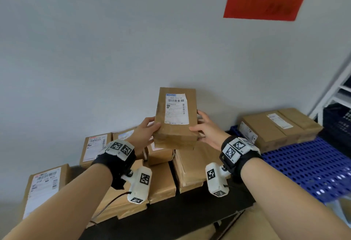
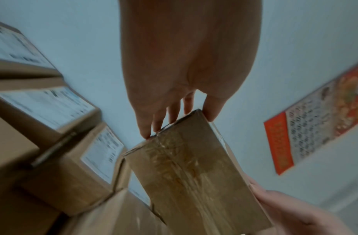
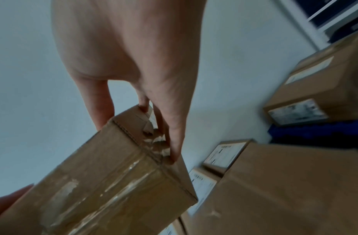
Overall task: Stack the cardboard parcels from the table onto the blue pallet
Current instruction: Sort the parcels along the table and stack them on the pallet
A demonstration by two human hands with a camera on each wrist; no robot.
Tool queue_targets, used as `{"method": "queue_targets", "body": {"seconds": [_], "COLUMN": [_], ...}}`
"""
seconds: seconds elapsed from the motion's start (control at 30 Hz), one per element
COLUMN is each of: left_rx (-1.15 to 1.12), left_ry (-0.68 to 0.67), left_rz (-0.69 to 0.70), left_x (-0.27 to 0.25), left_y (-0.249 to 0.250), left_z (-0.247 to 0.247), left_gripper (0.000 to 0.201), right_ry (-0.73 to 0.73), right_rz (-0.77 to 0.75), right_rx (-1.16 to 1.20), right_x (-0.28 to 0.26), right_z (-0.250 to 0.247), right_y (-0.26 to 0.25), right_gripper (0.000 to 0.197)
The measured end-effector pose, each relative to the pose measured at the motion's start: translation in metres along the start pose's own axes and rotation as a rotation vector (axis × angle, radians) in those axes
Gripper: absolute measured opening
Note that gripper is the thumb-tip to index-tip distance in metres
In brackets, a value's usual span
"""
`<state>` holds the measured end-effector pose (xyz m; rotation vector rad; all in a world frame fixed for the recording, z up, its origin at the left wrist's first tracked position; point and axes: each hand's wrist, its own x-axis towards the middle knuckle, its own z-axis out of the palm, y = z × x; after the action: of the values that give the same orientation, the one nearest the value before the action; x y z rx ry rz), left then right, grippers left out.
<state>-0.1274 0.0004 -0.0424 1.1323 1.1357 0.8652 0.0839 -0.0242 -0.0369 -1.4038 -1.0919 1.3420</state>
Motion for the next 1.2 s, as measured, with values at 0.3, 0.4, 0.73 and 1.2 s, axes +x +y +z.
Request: {"method": "queue_targets", "body": {"seconds": [0.3,0.4,0.73,1.2], "left_rx": [-0.001,0.003,-0.001,0.006], "left_ry": [-0.181,-0.193,-0.245,-0.312], "left_rz": [0.050,0.038,-0.018,-0.140], "left_x": [-0.020,-0.030,-0.065,-0.040], "left_y": [0.004,-0.002,-0.050,-0.101], "left_z": [0.134,0.186,0.342,0.493], "left_gripper": [0.044,0.042,0.045,0.048], "right_ry": [0.160,0.192,0.217,0.312], "right_rz": [-0.046,-0.034,0.027,0.147], "right_rx": [0.075,0.083,0.017,0.066], "right_x": [-0.075,-0.101,-0.172,-0.194], "right_z": [-0.125,-0.170,-0.317,-0.461], "right_y": [0.012,0.023,0.074,0.132], "right_gripper": [0.076,0.076,0.080,0.072]}}
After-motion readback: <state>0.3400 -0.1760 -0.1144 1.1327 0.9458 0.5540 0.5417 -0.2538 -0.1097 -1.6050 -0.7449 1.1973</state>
